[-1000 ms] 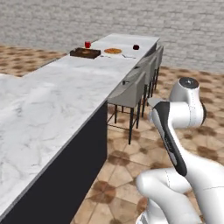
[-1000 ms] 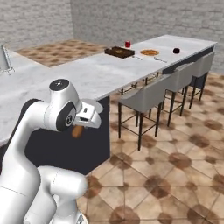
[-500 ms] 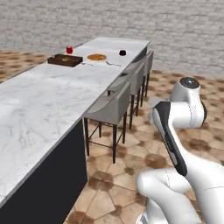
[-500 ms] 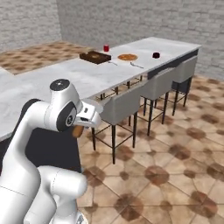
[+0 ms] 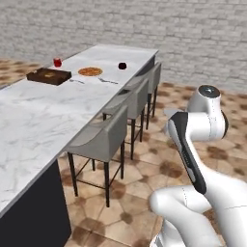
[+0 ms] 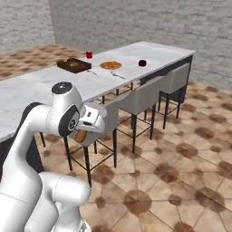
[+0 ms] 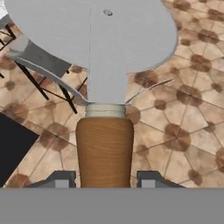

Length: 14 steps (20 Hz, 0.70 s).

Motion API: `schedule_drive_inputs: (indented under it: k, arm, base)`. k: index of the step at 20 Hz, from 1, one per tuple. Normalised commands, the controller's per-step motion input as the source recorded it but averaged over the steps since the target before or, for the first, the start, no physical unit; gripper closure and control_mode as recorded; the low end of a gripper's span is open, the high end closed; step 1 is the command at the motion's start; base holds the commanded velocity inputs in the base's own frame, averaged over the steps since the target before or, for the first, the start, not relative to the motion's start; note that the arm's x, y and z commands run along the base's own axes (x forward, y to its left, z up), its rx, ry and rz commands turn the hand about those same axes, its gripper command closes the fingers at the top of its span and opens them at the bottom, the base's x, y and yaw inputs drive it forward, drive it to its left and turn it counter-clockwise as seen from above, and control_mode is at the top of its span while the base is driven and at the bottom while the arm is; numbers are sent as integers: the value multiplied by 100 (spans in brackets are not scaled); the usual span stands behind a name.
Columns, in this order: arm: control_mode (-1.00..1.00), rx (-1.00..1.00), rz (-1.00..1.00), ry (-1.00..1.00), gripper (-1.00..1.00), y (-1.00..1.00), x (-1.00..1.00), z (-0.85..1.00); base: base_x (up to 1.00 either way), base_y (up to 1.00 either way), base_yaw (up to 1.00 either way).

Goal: Take the pizza cutter from the drawer on the right and place it on the dining counter for cutting.

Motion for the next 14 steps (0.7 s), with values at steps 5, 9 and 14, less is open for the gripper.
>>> schedule_drive_inputs:
  k: [5,9,14]
  arm:
    - [100,0,0,0,100,0,0,0]
    - [100,0,0,0,100,0,0,0]
    - [100,0,0,0,100,0,0,0]
  base:
    - [96,-100,0]
    - [91,-99,1]
    - [83,-100,9]
